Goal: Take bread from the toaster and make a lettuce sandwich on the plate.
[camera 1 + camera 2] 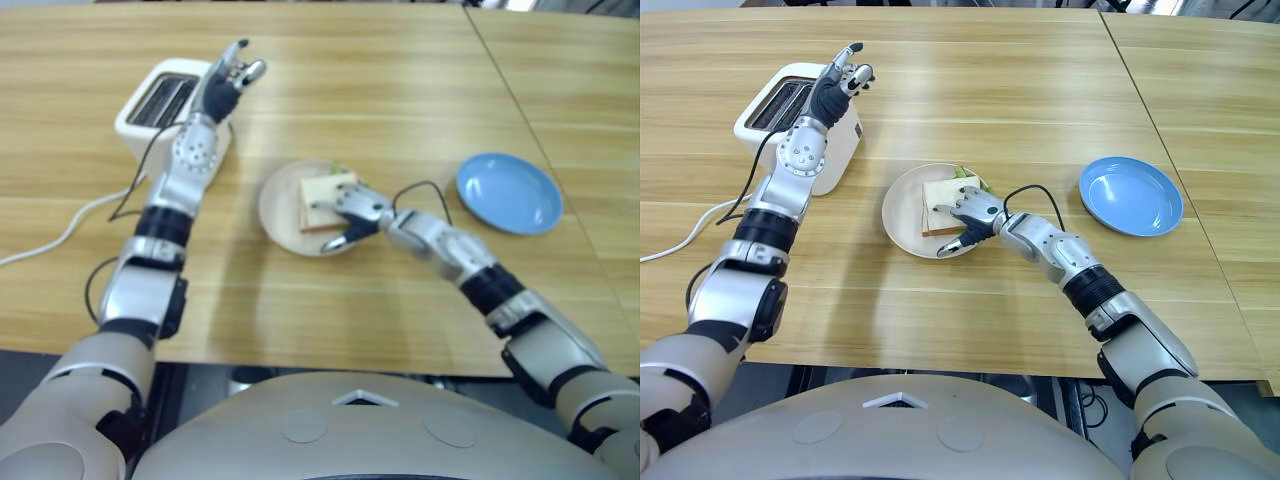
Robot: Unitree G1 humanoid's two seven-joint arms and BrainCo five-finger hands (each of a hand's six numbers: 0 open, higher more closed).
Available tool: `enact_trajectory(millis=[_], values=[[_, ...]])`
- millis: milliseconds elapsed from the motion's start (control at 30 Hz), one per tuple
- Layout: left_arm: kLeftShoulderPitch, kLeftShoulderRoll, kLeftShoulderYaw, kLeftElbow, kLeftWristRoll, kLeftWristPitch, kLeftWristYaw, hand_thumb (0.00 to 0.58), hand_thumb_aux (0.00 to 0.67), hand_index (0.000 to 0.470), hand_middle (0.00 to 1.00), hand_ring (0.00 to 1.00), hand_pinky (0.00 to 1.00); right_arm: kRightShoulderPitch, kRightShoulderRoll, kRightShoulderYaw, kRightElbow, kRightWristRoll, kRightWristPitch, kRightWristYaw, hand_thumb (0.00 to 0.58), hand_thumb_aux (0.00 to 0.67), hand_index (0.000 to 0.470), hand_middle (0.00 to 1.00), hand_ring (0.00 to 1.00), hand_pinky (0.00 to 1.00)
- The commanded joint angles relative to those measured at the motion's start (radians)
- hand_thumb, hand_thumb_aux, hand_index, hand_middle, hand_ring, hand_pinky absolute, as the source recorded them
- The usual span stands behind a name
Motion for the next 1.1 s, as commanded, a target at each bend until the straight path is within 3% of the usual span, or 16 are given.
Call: enact_trajectory(millis=[33, 233, 533, 733, 900, 933, 967, 1000, 1033, 1067, 1100], values=[[0.051, 0.002, 0.017, -0.067, -0.025, 0.065, -0.042, 0.000, 0.000, 0.000, 0.00, 0.00, 0.00, 0.101, -0.041, 0.049, 0.055, 0.015, -0.022, 0.079, 0.000, 0.000, 0.000, 0.00, 0.00, 0.00], [0.081, 0.009, 0.005, 0.026, -0.013, 0.074, -0.034, 0.000, 0.000, 0.000, 0.00, 0.00, 0.00, 0.193, -0.155, -0.143, -0.308, 0.179, -0.028, 0.104, 0.000, 0.000, 0.000, 0.00, 0.00, 0.00], [0.136, 0.027, 0.003, 0.017, -0.029, 0.036, -0.072, 0.000, 0.000, 0.000, 0.00, 0.00, 0.00, 0.397, -0.332, -0.464, -0.887, 0.499, 0.061, 0.335, 0.000, 0.000, 0.000, 0.00, 0.00, 0.00], [0.186, 0.065, -0.001, -0.053, -0.027, 0.081, -0.133, 0.000, 0.000, 0.000, 0.00, 0.00, 0.00, 0.422, -0.333, -0.574, -0.962, 0.583, 0.093, 0.382, 0.000, 0.000, 0.000, 0.00, 0.00, 0.00], [0.300, 0.158, -0.100, -0.156, 0.064, 0.214, -0.302, 0.000, 0.000, 0.000, 0.00, 0.00, 0.00, 0.433, -0.312, -0.565, -0.878, 0.566, 0.084, 0.385, 0.000, 0.000, 0.000, 0.00, 0.00, 0.00], [0.334, 0.184, -0.126, -0.198, 0.083, 0.227, -0.344, 0.248, 0.163, 0.112, 0.18, 0.18, 0.18, 0.445, -0.311, -0.553, -0.855, 0.552, 0.083, 0.390, 0.000, 0.000, 0.000, 0.00, 0.00, 0.00], [0.369, 0.205, -0.140, -0.246, 0.086, 0.231, -0.382, 0.456, 0.360, 0.247, 0.89, 0.89, 0.89, 0.464, -0.313, -0.541, -0.836, 0.542, 0.087, 0.401, 0.000, 0.000, 0.000, 0.00, 0.00, 0.00], [0.402, 0.226, -0.147, -0.300, 0.082, 0.230, -0.418, 0.554, 0.528, 0.363, 1.00, 1.00, 1.00, 0.488, -0.317, -0.530, -0.823, 0.534, 0.094, 0.419, 0.000, 0.000, 0.000, 0.00, 0.00, 0.00], [0.434, 0.245, -0.148, -0.353, 0.076, 0.236, -0.449, 0.580, 0.670, 0.460, 1.00, 1.00, 1.00, 0.516, -0.322, -0.519, -0.816, 0.536, 0.103, 0.440, 0.175, 0.110, 0.076, 0.00, 0.00, 0.00], [0.464, 0.271, -0.153, -0.402, 0.077, 0.229, -0.479, 0.580, 0.670, 0.460, 1.00, 1.00, 1.00, 0.546, -0.327, -0.512, -0.819, 0.550, 0.116, 0.466, 0.466, 0.373, 0.256, 0.00, 0.00, 0.00], [0.492, 0.294, -0.152, -0.447, 0.079, 0.232, -0.504, 0.580, 0.670, 0.460, 1.00, 1.00, 1.00, 0.574, -0.331, -0.511, -0.828, 0.570, 0.125, 0.487, 0.466, 0.373, 0.256, 0.00, 0.00, 0.00]])
